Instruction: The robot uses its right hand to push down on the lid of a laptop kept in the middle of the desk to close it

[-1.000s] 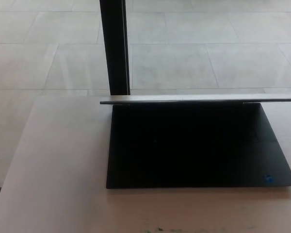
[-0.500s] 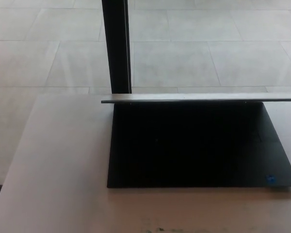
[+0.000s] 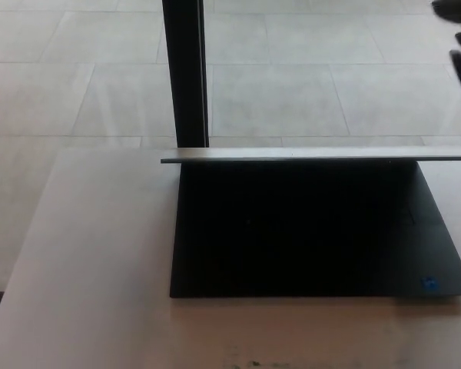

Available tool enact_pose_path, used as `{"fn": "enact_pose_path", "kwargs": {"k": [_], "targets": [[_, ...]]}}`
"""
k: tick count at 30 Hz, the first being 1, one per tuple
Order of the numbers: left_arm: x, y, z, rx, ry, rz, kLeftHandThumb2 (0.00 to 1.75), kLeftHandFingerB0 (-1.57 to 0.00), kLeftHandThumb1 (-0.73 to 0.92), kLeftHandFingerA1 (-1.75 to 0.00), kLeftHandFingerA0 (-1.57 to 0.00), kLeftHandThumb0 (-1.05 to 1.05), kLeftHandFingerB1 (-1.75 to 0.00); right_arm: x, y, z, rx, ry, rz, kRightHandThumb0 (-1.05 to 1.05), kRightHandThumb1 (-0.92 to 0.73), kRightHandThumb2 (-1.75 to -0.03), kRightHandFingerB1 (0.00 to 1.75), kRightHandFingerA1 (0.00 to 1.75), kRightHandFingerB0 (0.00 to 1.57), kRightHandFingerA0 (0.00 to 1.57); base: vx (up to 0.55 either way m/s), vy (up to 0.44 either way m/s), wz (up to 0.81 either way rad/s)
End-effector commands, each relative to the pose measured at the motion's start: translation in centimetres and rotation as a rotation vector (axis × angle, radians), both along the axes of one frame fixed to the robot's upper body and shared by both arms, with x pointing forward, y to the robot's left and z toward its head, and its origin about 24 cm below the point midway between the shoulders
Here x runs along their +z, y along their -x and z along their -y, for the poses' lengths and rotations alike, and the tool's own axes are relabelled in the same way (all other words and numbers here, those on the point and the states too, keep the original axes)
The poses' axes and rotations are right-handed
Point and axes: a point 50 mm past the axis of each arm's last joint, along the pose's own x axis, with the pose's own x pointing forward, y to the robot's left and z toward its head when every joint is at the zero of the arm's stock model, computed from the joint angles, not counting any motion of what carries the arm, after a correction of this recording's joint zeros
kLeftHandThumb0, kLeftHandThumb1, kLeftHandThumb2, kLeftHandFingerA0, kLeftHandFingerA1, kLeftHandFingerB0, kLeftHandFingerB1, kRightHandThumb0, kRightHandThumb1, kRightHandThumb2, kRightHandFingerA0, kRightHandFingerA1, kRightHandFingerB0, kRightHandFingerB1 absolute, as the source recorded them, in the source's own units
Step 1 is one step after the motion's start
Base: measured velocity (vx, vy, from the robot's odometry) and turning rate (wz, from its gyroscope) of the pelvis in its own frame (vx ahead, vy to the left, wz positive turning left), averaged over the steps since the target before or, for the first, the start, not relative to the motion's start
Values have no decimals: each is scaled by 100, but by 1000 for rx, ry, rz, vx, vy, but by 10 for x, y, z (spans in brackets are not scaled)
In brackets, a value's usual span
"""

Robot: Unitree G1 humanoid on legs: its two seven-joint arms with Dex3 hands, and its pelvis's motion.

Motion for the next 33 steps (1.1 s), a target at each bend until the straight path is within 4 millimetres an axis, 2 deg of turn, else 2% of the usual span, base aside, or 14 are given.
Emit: {"fn": "enact_pose_path", "kwargs": {"k": [1,6,8,9,17,18,20,23,27,29,30,31,32,33], "targets": [[7,5,-9,46,20,22,89,-22,92,-96,-28,-105,-76,-64,-2,-26,145,516,-166,-85,-92,-72,31,49,23,20,0,0,0],[10,4,-10,34,25,25,89,-19,92,-95,-25,-105,-74,-92,0,-16,115,579,-226,-82,-92,-72,31,47,26,24,0,0,0],[10,4,-10,34,25,26,123,-23,80,-84,-27,-101,-72,-98,0,-14,108,614,-234,-83,-92,-72,31,48,27,26,0,0,0],[10,4,-10,24,27,26,89,-16,92,-92,-22,-105,-71,-103,0,-12,104,652,-248,-85,-91,-75,32,48,24,25,0,0,0],[8,5,-9,34,24,22,88,-18,92,-94,-25,-105,-71,-131,8,9,44,674,-301,-77,-91,-67,37,51,36,37,0,0,0],[9,6,-9,32,18,23,121,-24,81,-84,-28,-100,-72,-136,12,15,26,689,-299,-80,-76,-83,42,53,33,37,0,0,0],[11,3,-11,30,19,28,135,-13,83,-85,-36,-93,-64,-141,17,19,15,699,-317,-79,-76,-82,41,53,30,34,0,0,0],[11,4,-11,36,23,29,91,-16,92,-94,-23,-105,-73,-148,25,22,29,707,-330,-74,-87,-66,35,52,35,39,0,0,0],[11,4,-12,39,25,15,89,-19,92,-97,-26,-105,-74,-162,37,25,50,736,-362,-72,-85,-66,37,53,33,38,0,0,0],[11,3,-12,35,21,16,90,-20,92,-96,-27,-105,-74,-166,40,26,44,747,-370,-69,-83,-65,37,53,34,38,0,0,0],[11,3,-12,25,24,22,136,-14,83,-85,-36,-95,-66,-175,45,30,38,762,-401,-66,-83,-65,35,47,35,40,0,0,0],[11,3,-12,26,22,20,135,-13,82,-86,-37,-94,-65,-180,48,32,32,769,-423,-66,-84,-65,34,47,35,39,0,0,0],[12,2,-12,28,22,24,91,-18,92,-93,-25,-104,-72,-185,50,33,22,774,-440,-72,-73,-75,38,47,32,37,0,0,0],[11,3,-12,32,21,22,91,-20,92,-93,-26,-105,-72,-189,52,35,18,776,-461,-66,-84,-66,33,43,35,37,-4,-5,-7]]}}
